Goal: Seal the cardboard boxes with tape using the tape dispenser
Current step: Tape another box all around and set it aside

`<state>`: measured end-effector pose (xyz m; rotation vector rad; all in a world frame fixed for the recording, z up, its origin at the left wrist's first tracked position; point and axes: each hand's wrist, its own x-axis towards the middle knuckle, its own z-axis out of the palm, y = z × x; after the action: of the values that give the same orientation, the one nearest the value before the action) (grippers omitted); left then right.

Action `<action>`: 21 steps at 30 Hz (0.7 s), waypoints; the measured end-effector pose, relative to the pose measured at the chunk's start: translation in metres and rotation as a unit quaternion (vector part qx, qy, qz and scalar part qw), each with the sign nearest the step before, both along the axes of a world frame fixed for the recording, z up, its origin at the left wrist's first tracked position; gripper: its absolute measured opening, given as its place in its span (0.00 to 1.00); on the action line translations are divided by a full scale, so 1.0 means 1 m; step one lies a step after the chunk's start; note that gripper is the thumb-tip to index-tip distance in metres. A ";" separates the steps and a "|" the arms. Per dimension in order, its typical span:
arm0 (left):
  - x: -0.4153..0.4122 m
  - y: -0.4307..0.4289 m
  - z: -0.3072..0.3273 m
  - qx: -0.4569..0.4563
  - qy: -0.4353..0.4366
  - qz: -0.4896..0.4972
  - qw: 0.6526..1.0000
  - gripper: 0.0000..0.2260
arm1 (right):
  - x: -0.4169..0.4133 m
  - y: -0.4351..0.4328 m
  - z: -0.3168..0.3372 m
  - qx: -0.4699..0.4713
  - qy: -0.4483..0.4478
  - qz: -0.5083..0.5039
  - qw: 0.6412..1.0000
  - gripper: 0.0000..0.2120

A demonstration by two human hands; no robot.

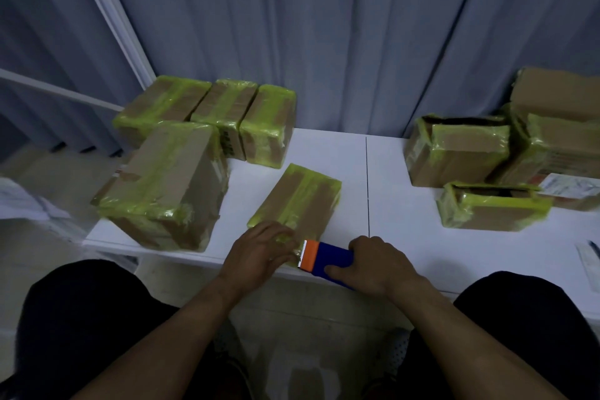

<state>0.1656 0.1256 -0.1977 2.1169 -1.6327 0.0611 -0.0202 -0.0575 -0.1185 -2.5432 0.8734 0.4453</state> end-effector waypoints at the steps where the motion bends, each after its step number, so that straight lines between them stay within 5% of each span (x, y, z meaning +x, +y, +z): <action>1: -0.001 -0.002 0.000 -0.001 -0.002 0.001 1.000 0.10 | 0.000 0.001 0.000 0.000 0.006 0.001 1.000 0.34; 6: -0.006 -0.007 0.003 0.009 -0.011 0.031 0.999 0.12 | 0.001 0.005 0.001 -0.015 0.028 0.011 0.999 0.40; 21: 0.004 -0.005 -0.005 -0.012 0.027 0.065 0.997 0.09 | -0.027 0.006 0.018 0.006 -0.011 -0.003 1.000 0.36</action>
<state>0.1695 0.1201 -0.2026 2.1842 -1.4565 0.0649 -0.0472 -0.0514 -0.1001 -2.5288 0.8678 0.4176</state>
